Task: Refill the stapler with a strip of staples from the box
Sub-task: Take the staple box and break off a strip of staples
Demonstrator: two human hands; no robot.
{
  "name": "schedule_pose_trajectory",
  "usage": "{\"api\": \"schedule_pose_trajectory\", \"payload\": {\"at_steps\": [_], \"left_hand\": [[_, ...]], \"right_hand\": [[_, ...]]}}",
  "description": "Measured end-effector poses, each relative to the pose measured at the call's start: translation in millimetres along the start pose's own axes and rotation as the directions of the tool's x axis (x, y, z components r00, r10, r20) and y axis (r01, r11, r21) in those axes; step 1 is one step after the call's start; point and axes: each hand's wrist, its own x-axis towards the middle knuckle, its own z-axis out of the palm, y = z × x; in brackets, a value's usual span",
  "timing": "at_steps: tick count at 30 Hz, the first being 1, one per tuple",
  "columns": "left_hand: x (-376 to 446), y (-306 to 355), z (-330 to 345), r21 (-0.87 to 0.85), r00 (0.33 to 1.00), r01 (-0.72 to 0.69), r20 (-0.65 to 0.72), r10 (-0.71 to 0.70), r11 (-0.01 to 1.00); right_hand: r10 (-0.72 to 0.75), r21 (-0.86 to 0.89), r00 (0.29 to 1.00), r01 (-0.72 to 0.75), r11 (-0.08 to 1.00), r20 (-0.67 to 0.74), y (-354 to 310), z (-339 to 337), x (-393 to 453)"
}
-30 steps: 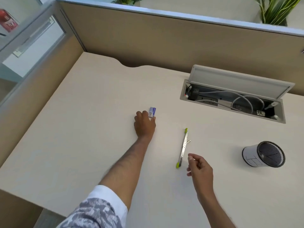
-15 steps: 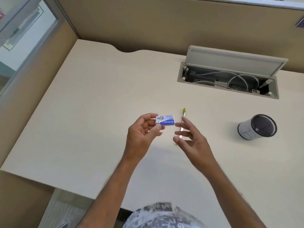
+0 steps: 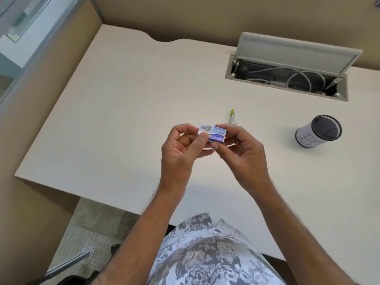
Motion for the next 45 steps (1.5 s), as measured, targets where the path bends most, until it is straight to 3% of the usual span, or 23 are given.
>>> {"api": "schedule_pose_trajectory", "payload": {"at_steps": [11, 14, 22, 30, 39, 45], "left_hand": [[-13.2, 8.8, 7.1, -0.085, 0.999, 0.011, -0.040, -0.014, 0.996], [-13.6, 10.6, 8.2, -0.100, 0.999, 0.000, -0.052, -0.005, 0.995], [-13.1, 15.3, 16.0, -0.170, 0.997, -0.001, -0.073, -0.012, 0.985], [-12.2, 14.0, 20.5, -0.184, 0.996, -0.001, -0.091, -0.017, 0.983], [-12.1, 11.2, 24.1, -0.216, 0.994, 0.013, -0.107, -0.037, 0.976], [-12.2, 11.0, 25.7, -0.223, 0.993, 0.017, -0.114, -0.043, 0.975]], "right_hand": [[0.026, 0.007, 0.999, -0.026, 1.000, 0.025, -25.5, -10.1, -8.0], [0.047, 0.032, 0.999, -0.046, 0.998, -0.024, -32.9, -12.6, -8.6], [0.022, -0.070, 0.986, -0.034, 0.997, -0.166, -45.4, -15.8, -9.7], [-0.117, -0.394, 0.958, 0.004, 0.919, -0.262, -53.6, -15.1, -8.8], [0.039, -0.332, 0.955, -0.140, 0.933, -0.293, -57.8, -15.7, -0.7], [-0.010, -0.418, 0.950, -0.128, 0.899, -0.314, -56.9, -14.7, -2.4]]}}
